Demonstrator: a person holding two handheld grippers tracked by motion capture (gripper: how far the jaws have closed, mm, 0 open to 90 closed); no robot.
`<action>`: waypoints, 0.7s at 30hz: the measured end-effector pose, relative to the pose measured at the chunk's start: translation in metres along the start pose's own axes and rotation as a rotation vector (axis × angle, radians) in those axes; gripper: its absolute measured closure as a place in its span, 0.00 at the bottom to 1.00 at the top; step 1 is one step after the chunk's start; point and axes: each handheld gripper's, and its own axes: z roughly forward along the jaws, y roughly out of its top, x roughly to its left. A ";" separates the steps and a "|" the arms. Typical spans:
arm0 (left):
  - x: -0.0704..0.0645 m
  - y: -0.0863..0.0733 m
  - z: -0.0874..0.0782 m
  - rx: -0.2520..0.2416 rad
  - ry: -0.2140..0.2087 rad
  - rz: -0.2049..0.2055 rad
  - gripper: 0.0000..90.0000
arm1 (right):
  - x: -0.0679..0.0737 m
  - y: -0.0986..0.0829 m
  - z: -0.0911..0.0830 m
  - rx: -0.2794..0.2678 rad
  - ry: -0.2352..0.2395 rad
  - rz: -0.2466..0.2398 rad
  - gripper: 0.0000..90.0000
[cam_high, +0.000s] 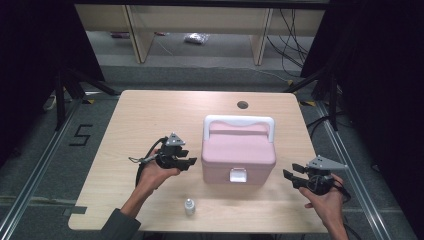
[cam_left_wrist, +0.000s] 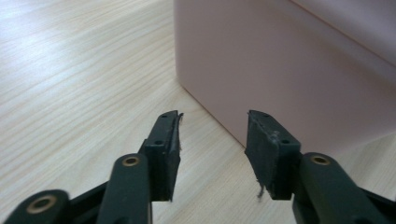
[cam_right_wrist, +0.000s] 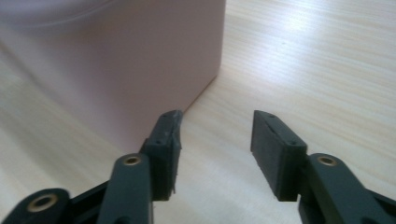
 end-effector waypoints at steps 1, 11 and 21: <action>0.000 -0.002 -0.003 0.007 0.005 0.000 0.56 | 0.006 -0.004 -0.006 -0.008 0.027 0.016 0.55; 0.004 -0.019 -0.014 0.039 0.010 -0.009 0.44 | 0.036 -0.022 -0.026 -0.010 0.079 0.000 0.48; 0.013 -0.035 -0.030 0.058 0.049 -0.015 0.36 | 0.072 -0.014 -0.019 0.007 0.164 -0.066 0.45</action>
